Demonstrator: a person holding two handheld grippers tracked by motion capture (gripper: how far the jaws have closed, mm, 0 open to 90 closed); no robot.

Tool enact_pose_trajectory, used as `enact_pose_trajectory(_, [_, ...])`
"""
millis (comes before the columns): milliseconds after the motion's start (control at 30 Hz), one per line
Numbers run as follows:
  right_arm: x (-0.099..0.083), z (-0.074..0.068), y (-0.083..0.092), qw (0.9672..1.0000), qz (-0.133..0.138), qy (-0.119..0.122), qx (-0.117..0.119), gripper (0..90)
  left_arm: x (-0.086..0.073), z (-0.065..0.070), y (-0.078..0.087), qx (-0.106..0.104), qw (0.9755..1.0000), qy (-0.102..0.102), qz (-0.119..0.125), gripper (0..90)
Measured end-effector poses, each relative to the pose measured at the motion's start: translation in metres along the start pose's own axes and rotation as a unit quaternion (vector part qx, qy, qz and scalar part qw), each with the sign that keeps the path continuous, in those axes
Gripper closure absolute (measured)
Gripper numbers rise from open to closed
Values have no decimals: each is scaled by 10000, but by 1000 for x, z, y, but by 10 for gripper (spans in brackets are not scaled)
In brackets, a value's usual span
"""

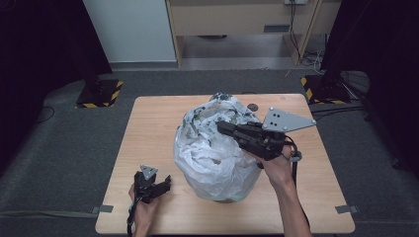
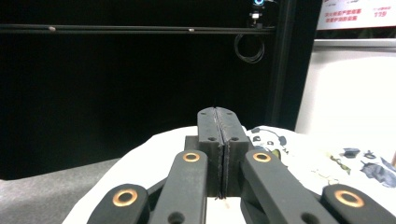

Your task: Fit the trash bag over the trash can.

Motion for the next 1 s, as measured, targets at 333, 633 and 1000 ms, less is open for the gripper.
enact_pose_trajectory(333, [0, -4, -7, 9991, -384, 150, 70, 900, 0, 0, 0, 0, 10000, -5, -5, 300])
enact_pose_trajectory(633, [-4, 1, -7, 9957, -815, 171, 402, 900, 0, 0, 0, -1, 10000, -4, -4, 300])
enact_pose_trajectory(1000, [-26, 6, -3, 9892, -1296, 594, 339, 900, 0, 0, 0, -5, 10000, -10, 2, 302])
Point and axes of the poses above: each handheld gripper's, and its own axes: y roughly backward along the jaws, x roughly out of its top, z roughly to its right, the point moved 3 cm from there along -y, roughly forward along the jaws, and after that the axes turned 4 degrees about -x, right-handed, at the moved point
